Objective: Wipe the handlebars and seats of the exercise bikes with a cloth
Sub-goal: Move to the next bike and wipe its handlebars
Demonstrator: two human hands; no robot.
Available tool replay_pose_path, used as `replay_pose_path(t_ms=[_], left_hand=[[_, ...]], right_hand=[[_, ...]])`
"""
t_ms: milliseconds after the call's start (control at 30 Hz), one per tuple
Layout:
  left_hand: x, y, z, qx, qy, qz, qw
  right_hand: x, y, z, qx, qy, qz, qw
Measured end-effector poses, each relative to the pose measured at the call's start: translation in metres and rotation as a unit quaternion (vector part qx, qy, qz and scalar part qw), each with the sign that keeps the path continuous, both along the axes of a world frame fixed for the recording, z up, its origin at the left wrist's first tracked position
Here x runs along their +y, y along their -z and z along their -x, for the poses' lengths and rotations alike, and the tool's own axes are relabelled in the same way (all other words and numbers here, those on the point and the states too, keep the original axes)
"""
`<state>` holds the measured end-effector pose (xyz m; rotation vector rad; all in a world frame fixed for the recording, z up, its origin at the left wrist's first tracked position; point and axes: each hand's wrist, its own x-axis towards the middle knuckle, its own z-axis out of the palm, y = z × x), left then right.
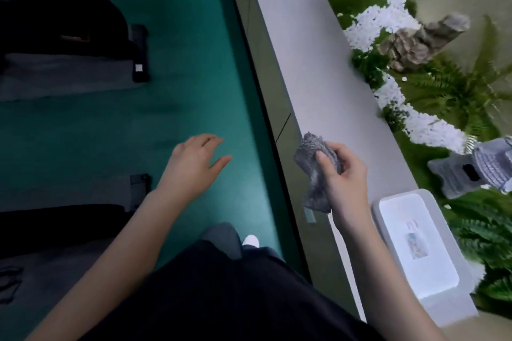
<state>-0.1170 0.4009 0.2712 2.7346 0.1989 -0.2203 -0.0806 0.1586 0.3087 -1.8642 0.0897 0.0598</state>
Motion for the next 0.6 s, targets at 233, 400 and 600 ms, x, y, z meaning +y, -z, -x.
replay_pose_path(t_ms=[233, 400, 600], left_hand=[[0.029, 0.003, -0.042, 0.015, -0.091, 0.001, 0.996], [0.076, 0.015, -0.088, 0.015, -0.135, 0.001, 0.991], [0.147, 0.022, -0.163, 0.042, -0.159, 0.020, 0.986]], right_hand=[[0.035, 0.016, -0.079, 0.022, -0.090, -0.002, 0.996], [0.087, 0.022, -0.149, 0.014, -0.127, -0.003, 0.992], [0.168, 0.012, -0.239, 0.006, -0.152, 0.008, 0.988]])
